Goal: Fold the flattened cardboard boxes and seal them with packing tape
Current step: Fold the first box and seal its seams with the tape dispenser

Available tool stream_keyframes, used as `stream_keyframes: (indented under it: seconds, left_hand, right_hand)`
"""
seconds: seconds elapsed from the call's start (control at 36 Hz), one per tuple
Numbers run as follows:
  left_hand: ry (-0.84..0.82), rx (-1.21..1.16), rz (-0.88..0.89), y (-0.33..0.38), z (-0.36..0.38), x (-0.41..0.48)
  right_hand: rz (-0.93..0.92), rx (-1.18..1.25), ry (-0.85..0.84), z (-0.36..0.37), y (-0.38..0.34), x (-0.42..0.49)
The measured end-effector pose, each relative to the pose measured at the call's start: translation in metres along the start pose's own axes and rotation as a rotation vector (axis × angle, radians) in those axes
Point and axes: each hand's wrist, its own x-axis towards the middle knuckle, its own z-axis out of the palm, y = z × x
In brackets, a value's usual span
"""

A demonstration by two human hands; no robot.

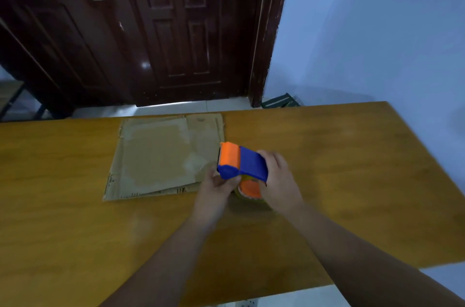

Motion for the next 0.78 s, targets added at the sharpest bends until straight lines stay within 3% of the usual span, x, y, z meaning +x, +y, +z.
stream_keyframes:
  seconds: [0.08,0.28,0.53,0.67,0.78]
  left_hand:
    - [0.060,-0.171,-0.065,0.001,0.010,0.003]
    - [0.198,-0.268,-0.041,-0.009,0.016,-0.003]
    - [0.587,-0.437,-0.025,0.004,0.005,0.000]
    - [0.615,-0.610,-0.094,0.006,-0.011,0.004]
    - [0.645,-0.566,-0.085,0.005,-0.020,-0.001]
  right_hand:
    - [0.010,0.023,0.017,0.000,0.003,-0.003]
    - [0.004,0.031,0.028,-0.002,0.009,-0.011]
    - [0.018,0.018,0.019,-0.004,0.012,-0.014]
    - [0.053,0.018,0.032,-0.002,0.024,-0.015]
    - [0.072,0.029,0.067,-0.002,0.028,-0.015]
